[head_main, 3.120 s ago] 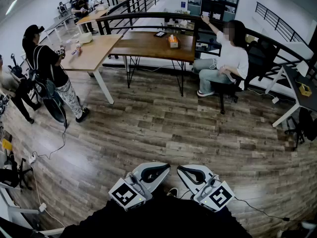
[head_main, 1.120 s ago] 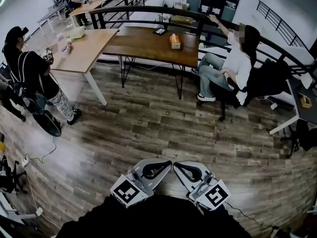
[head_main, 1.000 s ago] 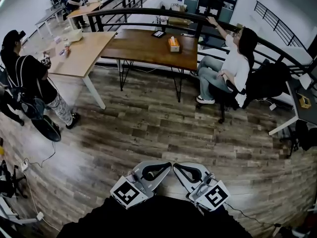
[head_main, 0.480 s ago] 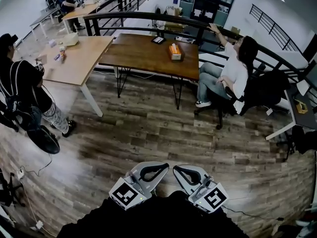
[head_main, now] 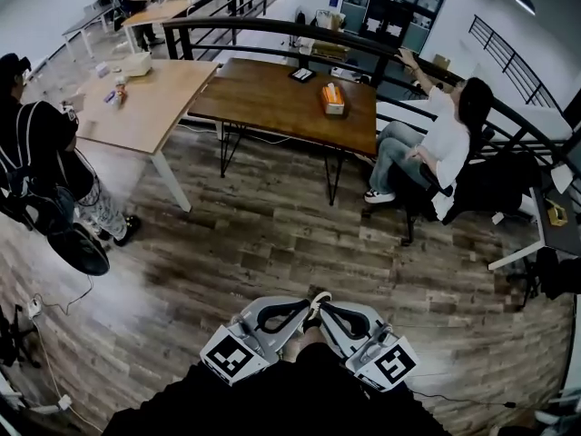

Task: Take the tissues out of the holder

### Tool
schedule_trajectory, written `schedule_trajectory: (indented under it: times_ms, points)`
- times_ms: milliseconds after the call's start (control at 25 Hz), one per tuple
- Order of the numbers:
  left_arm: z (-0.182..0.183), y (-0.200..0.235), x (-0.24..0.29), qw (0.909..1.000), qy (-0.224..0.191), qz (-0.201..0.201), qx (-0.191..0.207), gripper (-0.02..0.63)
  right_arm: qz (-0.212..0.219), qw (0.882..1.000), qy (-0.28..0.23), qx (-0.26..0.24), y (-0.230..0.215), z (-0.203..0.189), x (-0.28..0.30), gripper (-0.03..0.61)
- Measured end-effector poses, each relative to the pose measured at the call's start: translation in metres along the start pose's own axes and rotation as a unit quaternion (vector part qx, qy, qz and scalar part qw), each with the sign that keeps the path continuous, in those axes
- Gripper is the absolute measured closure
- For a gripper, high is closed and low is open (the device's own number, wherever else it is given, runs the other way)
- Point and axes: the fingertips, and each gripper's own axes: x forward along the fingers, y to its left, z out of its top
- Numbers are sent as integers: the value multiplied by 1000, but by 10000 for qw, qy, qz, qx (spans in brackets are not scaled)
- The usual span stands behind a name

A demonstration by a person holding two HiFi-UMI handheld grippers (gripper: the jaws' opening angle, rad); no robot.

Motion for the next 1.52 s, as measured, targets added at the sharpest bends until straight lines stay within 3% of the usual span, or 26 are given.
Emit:
schedule_trajectory:
  times_ms: [360,1000,1520]
  points:
    - [5,44,46,9998,-11,185,115,606,193,9996,-190,28,-64,-3,25,572]
    - [27,130,197,9993,171,262,189,606,189,9995,-255,72,-247,7,43,572]
    - [40,177,274,9988,146,449,141,606,447,9988,-214,53,-329,12,56,572]
